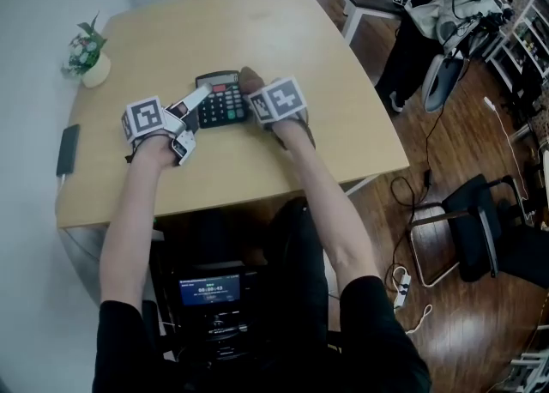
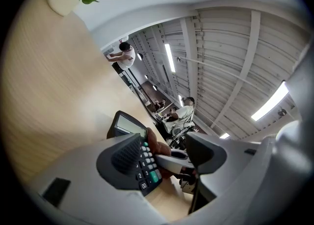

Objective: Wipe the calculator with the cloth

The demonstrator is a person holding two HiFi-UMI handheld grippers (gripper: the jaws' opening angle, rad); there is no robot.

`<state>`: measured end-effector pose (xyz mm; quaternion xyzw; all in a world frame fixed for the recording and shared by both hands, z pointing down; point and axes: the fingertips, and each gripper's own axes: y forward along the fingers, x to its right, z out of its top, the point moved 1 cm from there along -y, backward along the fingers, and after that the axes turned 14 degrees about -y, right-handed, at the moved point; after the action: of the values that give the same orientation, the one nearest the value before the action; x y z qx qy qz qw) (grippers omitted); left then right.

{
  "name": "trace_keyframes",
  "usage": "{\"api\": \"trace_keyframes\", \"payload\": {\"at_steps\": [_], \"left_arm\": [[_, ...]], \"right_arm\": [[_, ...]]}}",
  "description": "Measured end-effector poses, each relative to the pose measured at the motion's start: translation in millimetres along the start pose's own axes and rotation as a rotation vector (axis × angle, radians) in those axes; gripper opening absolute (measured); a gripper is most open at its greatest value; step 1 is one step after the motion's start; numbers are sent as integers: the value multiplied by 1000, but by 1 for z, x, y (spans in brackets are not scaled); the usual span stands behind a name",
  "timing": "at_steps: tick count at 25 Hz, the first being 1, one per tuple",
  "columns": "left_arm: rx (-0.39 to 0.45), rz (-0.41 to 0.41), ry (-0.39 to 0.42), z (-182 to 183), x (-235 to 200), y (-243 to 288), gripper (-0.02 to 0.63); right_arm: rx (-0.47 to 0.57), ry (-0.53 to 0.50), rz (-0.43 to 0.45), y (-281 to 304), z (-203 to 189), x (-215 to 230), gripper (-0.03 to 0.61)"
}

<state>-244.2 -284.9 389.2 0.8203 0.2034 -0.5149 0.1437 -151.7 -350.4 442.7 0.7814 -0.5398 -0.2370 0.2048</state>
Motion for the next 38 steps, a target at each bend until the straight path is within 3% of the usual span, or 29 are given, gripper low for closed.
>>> {"api": "trace_keyframes", "payload": {"at_steps": [4, 7, 9, 13, 16, 19, 23, 28, 38], "left_arm": [[8, 15, 10, 0, -2, 0, 278], [29, -19, 8, 1, 4, -6, 278], [56, -94, 18, -4, 16, -18, 278], [107, -227, 55, -28, 39, -55, 267], [105, -270, 133, -51, 58, -73, 262], [97, -274, 159, -73, 70, -81, 254], [90, -307, 168, -100, 92, -93, 247], [94, -288, 257, -117, 113, -108, 235], [78, -292, 271, -140, 126, -119, 193]], "right_arm": [[16, 7, 7, -5, -2, 0, 58], [83, 90, 4, -24, -5, 3, 58], [210, 199, 27, -52, -4, 1, 58], [550, 417, 154, -122, 0, -20, 57], [668, 487, 217, -149, -4, -37, 57], [733, 509, 258, -166, -1, -54, 55], [828, 514, 388, -194, 16, -94, 55], [874, 500, 451, -221, 18, -124, 55], [917, 469, 390, -251, 8, -125, 54]]}}
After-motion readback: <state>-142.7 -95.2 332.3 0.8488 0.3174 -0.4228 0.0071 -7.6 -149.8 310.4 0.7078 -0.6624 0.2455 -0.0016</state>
